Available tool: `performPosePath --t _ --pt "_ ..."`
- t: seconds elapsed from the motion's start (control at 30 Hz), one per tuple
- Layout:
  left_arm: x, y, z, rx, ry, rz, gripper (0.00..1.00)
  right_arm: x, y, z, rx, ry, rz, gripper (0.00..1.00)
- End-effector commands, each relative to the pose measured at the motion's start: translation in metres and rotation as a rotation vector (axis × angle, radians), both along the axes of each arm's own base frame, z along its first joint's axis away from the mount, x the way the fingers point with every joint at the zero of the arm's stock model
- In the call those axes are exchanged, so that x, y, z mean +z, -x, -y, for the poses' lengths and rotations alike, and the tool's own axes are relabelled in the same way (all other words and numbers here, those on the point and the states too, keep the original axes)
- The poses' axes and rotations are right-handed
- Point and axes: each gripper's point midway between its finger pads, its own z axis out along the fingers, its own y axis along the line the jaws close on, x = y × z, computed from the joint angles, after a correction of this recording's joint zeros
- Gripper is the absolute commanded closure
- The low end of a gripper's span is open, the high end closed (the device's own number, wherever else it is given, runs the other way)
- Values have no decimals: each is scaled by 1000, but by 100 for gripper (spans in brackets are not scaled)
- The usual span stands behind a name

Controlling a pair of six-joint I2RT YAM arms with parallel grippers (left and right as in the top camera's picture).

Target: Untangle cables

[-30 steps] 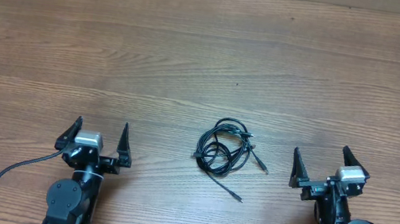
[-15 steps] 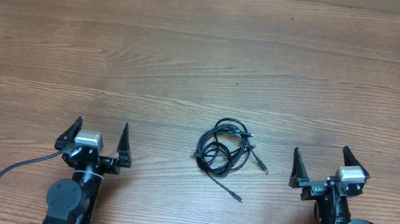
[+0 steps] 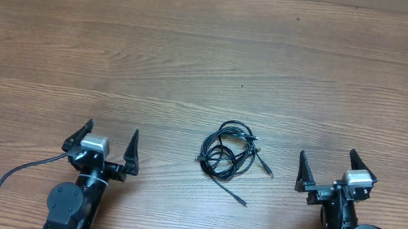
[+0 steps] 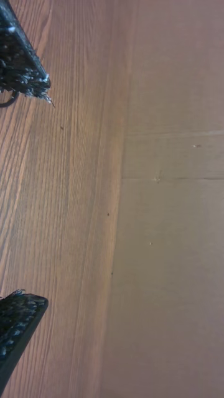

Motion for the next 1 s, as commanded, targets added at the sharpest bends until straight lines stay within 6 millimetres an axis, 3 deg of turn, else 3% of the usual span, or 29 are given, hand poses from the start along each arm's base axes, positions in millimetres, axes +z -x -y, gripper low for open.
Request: performPosePath --t 0.0,0.47,0.73,0.97 --pt "21 6 6 -39 -11 24 0 -1 0 2 -11 1 6 0" --pt "63 17 13 -86 -7 -13 0 -1 0 2 -11 1 5 0" --pt "88 5 33 -198 -5 -100 0 -1 0 2 -11 1 6 0" --pt "108 -16 43 -254 -7 -286 0 -1 0 2 -10 1 6 0"
